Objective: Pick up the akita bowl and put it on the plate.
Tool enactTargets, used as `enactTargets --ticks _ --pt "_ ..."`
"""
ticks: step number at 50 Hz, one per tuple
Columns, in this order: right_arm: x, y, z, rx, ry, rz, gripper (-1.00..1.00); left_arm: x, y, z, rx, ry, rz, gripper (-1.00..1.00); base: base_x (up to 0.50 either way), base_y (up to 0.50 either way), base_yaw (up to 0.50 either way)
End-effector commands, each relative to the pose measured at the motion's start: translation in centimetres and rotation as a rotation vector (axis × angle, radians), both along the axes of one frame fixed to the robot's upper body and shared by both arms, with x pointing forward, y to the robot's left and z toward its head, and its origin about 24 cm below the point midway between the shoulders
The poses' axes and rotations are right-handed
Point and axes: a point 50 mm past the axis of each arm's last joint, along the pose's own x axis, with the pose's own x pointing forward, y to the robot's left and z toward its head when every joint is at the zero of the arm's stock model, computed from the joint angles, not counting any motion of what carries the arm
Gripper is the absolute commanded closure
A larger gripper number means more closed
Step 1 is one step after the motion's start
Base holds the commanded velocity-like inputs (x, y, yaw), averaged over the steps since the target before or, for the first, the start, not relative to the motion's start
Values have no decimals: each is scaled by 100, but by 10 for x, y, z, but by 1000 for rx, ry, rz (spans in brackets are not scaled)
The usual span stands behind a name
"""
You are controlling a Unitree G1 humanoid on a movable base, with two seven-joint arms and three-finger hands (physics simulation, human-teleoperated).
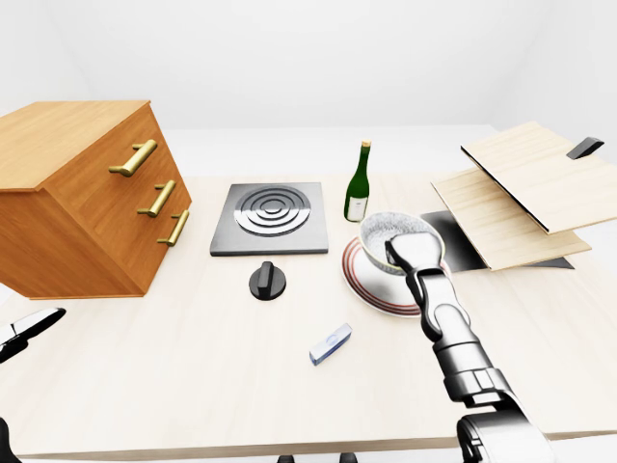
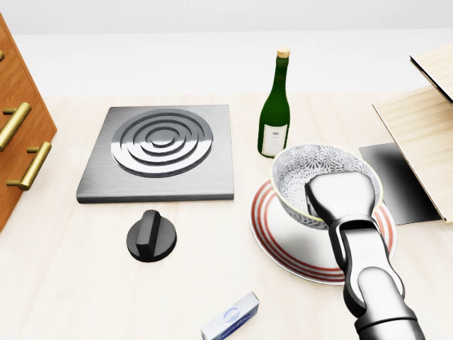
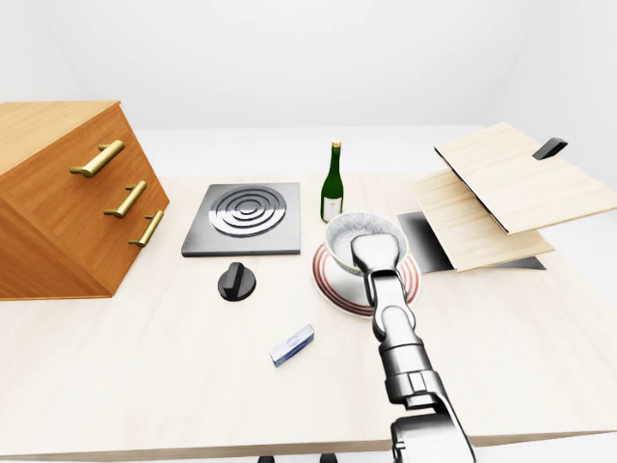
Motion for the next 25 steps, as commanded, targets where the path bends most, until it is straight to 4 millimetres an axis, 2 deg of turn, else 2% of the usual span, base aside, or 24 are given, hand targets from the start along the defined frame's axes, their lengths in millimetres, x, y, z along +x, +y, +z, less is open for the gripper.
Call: enactTargets --ticks 1,25 --pt "4 -5 -7 2 -20 1 100 0 -1 0 2 1 -2 -100 0 0 0" --pt "15 -12 -7 19 -78 -8 96 1 0 -2 -4 9 4 -100 0 0 0"
